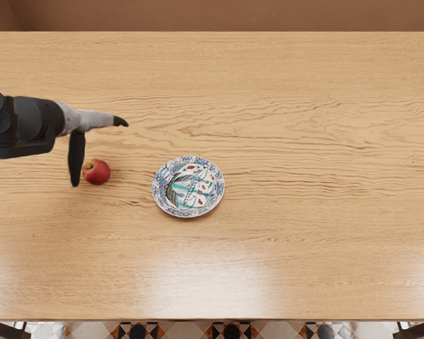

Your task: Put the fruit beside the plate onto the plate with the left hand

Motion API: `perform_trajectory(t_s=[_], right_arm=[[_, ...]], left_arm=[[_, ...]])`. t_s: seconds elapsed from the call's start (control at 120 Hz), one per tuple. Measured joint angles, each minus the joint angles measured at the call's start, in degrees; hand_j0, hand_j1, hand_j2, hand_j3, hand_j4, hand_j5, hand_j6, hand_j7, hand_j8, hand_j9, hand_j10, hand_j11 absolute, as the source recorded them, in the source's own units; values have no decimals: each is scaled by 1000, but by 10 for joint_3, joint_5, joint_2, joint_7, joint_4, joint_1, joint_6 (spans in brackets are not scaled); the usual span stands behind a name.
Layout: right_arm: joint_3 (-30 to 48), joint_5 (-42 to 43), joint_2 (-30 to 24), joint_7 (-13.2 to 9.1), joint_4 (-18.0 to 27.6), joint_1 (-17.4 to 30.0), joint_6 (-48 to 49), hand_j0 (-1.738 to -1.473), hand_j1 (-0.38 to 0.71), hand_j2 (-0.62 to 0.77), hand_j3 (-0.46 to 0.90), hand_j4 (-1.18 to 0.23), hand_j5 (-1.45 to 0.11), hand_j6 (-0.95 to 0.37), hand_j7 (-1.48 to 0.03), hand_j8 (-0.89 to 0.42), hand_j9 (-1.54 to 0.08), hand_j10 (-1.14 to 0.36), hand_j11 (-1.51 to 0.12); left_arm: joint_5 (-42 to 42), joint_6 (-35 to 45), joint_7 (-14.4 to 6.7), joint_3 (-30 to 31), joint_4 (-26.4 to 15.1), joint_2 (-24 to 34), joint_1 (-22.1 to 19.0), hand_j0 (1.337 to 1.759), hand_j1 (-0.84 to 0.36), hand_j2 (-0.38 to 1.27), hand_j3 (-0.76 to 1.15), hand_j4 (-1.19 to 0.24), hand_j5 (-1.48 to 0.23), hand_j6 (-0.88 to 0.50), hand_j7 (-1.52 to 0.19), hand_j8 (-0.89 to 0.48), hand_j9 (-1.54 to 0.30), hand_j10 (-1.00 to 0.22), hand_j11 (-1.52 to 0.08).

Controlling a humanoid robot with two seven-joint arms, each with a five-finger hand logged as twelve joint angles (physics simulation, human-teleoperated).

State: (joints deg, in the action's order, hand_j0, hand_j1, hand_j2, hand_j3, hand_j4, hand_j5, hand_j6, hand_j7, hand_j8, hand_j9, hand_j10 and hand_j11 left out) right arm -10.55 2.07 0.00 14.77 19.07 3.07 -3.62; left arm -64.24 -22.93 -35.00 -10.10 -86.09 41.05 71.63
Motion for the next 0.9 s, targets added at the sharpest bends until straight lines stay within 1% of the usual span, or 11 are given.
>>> perform_trajectory(t_s=[0.1,0.117,0.283,0.383,0.558,0.717,0.825,0.9], right_arm=[[0,0,0,0,0,0,0,-1658,-329,-4,0,-16,-22,-16,-22,-16,-22,-17,-22],[0,0,0,0,0,0,0,-1658,-329,-4,0,-17,-22,-16,-22,-16,-22,-17,-22],[0,0,0,0,0,0,0,-1658,-329,-4,0,-17,-22,-16,-22,-16,-22,-17,-22],[0,0,0,0,0,0,0,-1658,-329,-4,0,-17,-22,-16,-22,-16,-22,-17,-22],[0,0,0,0,0,0,0,-1658,-329,-4,0,-17,-22,-16,-22,-16,-22,-17,-22],[0,0,0,0,0,0,0,-1658,-329,-4,0,-17,-22,-16,-22,-16,-22,-17,-22],[0,0,0,0,0,0,0,-1658,-329,-4,0,-17,-22,-16,-22,-16,-22,-17,-22],[0,0,0,0,0,0,0,-1658,-329,-4,0,-17,-22,-16,-22,-16,-22,-17,-22]], left_arm=[[-12,9,0,4,1,-16,-6,1658,266,15,0,-74,-92,-76,-91,-75,-91,-74,-91],[-16,11,0,5,1,-16,-12,1658,264,16,0,-76,-94,-77,-94,-77,-94,-76,-94],[-37,21,0,11,2,-17,-28,1658,247,19,0,-91,-113,-92,-113,-92,-112,-90,-112],[-45,31,0,16,2,-17,-30,1658,212,25,0,-120,-151,-122,-151,-121,-151,-119,-150],[-64,53,0,25,2,-17,-46,1658,171,32,0,-154,-195,-155,-195,-155,-195,-153,-195],[-86,61,0,28,2,-17,-60,1658,155,35,0,-168,-213,-169,-213,-169,-213,-167,-212],[-113,85,0,28,3,-17,-74,1658,150,36,0,-172,-218,-174,-218,-173,-218,-172,-218],[-124,98,0,28,3,-20,-75,1658,149,36,0,-174,-220,-175,-219,-175,-219,-173,-219]])
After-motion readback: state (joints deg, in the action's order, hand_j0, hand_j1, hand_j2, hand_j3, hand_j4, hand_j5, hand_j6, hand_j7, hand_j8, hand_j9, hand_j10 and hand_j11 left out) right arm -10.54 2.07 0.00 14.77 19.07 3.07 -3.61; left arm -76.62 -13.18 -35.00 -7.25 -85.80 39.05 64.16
